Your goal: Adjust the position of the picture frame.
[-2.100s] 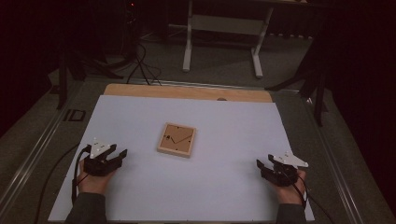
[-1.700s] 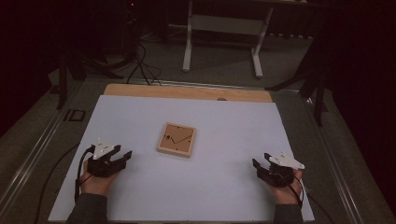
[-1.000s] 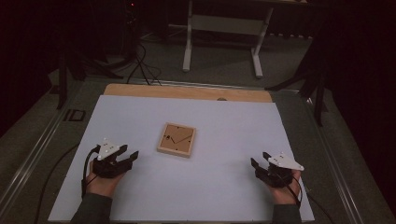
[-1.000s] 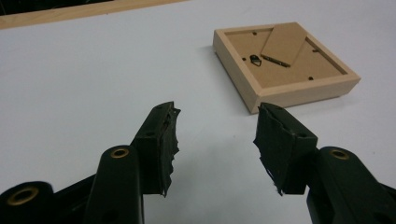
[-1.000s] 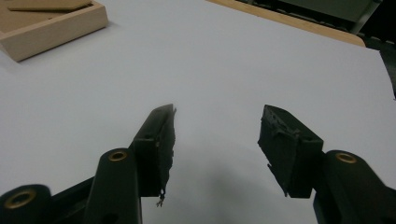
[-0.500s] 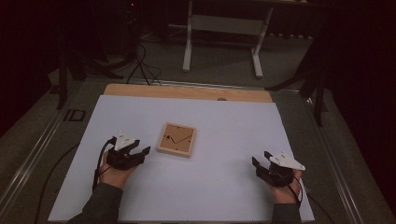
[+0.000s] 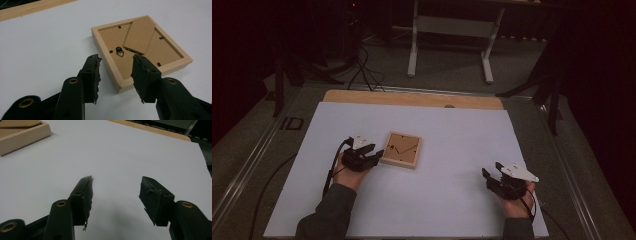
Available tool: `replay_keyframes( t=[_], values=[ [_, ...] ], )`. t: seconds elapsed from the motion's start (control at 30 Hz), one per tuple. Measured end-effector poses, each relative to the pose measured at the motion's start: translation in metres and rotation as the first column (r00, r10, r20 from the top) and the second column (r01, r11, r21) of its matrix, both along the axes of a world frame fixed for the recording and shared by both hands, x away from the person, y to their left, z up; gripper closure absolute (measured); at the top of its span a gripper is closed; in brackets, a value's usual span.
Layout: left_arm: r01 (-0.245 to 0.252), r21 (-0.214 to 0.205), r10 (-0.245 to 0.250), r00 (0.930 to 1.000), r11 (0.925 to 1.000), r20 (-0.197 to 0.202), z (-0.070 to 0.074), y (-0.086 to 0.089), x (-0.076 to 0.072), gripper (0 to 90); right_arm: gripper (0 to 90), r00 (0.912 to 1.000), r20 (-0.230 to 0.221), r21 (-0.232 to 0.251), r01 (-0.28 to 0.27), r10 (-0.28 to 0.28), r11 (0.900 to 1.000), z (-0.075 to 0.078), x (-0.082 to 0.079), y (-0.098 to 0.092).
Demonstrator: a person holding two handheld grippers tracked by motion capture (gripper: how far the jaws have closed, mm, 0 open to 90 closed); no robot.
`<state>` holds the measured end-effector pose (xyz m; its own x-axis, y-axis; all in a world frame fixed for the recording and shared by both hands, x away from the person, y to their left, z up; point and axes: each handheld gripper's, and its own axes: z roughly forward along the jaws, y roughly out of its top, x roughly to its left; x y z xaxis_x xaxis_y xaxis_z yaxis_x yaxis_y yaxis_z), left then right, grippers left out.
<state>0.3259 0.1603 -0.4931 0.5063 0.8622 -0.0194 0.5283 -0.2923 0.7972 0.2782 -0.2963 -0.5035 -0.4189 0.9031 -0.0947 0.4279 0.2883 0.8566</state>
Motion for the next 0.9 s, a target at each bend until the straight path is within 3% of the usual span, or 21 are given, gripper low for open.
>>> replay_keyframes(
  t=[0.13, 0.3, 0.53, 0.9],
  values=[
    [0.009, 0.019, -0.008, 0.9999, 0.9998, -0.009, -0.002, -0.008, 0.006, 56.4, 42.8, 1.0, 0.003, 0.005, 0.0, 0.0, 1.0, -0.001, 0.001, -0.001],
    [-0.004, 0.008, 0.004, 0.9993, 1.0, -0.038, -0.007, -0.009, 0.016, 55.4, 42.4, 0.9999, -0.005, 0.021, 0.014, -0.014, 0.9997, -0.002, 0.004, -0.005],
    [0.008, 0.02, -0.007, 0.9987, 0.9998, -0.051, -0.01, -0.015, 0.021, 55.2, 42.1, 0.9999, -0.004, 0.022, 0.01, -0.01, 0.9997, -0.003, 0.006, -0.003],
    [0.037, 0.064, -0.032, 0.9962, 0.9972, -0.081, -0.014, -0.031, 0.029, 59.1, 41.6, 0.9998, 0.005, 0.041, 0.019, -0.019, 0.999, -0.001, 0.006, -0.004]
  ],
)
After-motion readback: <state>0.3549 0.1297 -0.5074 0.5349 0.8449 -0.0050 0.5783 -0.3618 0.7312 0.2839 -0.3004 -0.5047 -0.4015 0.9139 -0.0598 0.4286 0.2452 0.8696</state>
